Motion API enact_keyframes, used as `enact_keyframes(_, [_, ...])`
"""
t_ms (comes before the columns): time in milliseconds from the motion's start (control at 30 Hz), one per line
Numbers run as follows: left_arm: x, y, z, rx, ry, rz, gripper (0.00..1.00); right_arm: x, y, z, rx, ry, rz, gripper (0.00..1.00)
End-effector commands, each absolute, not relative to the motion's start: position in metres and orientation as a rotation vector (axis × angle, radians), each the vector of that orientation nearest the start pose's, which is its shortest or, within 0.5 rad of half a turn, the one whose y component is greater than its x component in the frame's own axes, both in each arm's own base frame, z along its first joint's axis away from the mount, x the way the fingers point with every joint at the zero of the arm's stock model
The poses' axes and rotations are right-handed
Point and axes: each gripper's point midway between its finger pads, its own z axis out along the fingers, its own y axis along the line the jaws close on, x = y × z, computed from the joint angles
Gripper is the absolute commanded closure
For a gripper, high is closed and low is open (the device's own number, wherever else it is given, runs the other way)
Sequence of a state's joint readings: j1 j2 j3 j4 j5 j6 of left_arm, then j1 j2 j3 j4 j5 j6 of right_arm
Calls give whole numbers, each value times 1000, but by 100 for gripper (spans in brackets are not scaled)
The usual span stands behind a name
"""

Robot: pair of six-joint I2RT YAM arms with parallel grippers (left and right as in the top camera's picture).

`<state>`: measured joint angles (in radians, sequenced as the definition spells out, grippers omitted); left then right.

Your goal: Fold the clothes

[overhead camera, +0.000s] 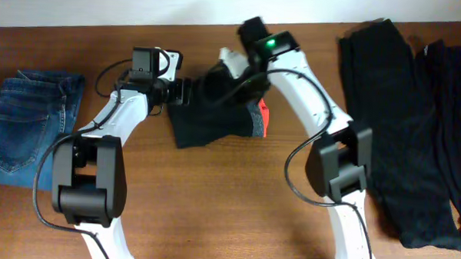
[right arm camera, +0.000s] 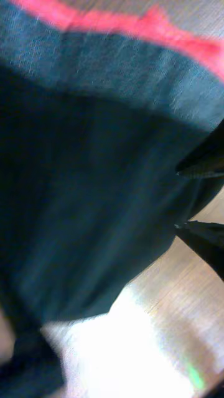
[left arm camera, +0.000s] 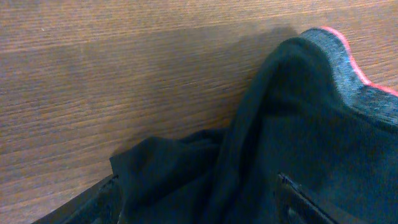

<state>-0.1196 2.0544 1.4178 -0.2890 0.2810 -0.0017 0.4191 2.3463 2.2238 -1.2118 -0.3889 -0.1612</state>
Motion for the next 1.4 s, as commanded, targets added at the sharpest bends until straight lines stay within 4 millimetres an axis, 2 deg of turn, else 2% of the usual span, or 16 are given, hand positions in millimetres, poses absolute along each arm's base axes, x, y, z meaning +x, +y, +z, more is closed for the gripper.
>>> enact_keyframes(0, [513, -112, 53, 291, 2467, -408, 22, 429, 297, 85, -984, 2734, 652, 73])
enact_keyframes(167, [515, -106, 48, 274, 2476, -360, 22, 428, 318, 65, -1009, 2722, 661, 74])
enact_keyframes(233, [514, -105, 40, 273, 2490, -357, 22, 428, 320, 56, -1014, 2732, 661, 75])
enact_keyframes(367, [510, -102, 12, 263, 2549, -341, 22, 426, 320, 43, -1017, 2750, 660, 75])
enact_keyframes(433, [510, -94, 0, 244, 2572, -290, 22, 424, 319, 36, -1021, 2758, 660, 75])
enact_keyframes(567, [508, -87, -11, 229, 2600, -239, 22, 416, 316, 22, -1023, 2790, 659, 76])
enact_keyframes(733, [508, -85, -14, 224, 2605, -231, 22, 403, 308, 8, -1015, 2857, 656, 75])
enact_keyframes(867, [508, -67, -17, 186, 2624, -127, 22, 382, 296, 4, -991, 2978, 648, 76])
enact_keyframes(933, [508, -63, -17, 175, 2628, -121, 22, 378, 293, 4, -990, 3002, 643, 76])
enact_keyframes(1133, [508, -52, -18, 143, 2632, -102, 22, 378, 292, 3, -989, 3003, 639, 75])
enact_keyframes(1233, [510, -41, -18, 88, 2634, -33, 18, 378, 292, 3, -989, 3003, 639, 75])
enact_keyframes(1367, [511, -33, -17, 68, 2628, 14, 17, 378, 292, 3, -990, 3003, 639, 75])
